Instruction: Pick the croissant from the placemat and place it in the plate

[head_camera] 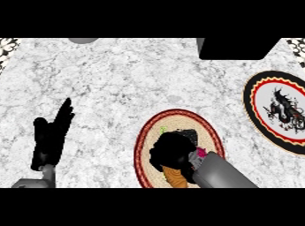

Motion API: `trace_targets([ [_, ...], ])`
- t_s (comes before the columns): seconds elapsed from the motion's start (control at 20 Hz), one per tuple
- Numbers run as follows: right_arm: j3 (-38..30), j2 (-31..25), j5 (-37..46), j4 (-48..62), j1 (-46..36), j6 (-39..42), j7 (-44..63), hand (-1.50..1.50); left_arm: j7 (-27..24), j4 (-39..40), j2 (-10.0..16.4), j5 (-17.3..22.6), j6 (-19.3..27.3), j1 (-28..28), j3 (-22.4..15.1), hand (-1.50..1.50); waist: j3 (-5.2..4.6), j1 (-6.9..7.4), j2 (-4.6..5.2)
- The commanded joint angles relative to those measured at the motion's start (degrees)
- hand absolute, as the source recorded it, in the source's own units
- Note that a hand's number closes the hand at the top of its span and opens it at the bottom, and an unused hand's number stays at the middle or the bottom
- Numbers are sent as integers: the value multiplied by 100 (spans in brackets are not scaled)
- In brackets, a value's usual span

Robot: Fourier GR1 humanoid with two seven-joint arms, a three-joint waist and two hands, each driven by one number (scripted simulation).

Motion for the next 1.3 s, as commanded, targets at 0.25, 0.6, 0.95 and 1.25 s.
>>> trace_targets([
  [0.25, -515, 406, 431, -376, 111, -1218, 305, 150, -157, 363, -233, -103, 43, -121, 43, 0, -1, -47, 12],
  [0.6, -3221, -1044, -946, -1036, 1320, -2058, 289, 150, -75, 54, -89, 3, 131, 168, 281, 0, 14, -405, -29],
  [0.95, -4721, -1208, -2142, -2144, 1870, -2450, 34, 150, -164, 149, -79, -24, 28, 90, 260, 0, 3, -238, -22],
  [1.25, -5740, -1469, -2781, -2753, 2090, -2101, 479, 150, -249, 131, -215, -246, 72, 172, 70, 0, -2, -82, -2],
])
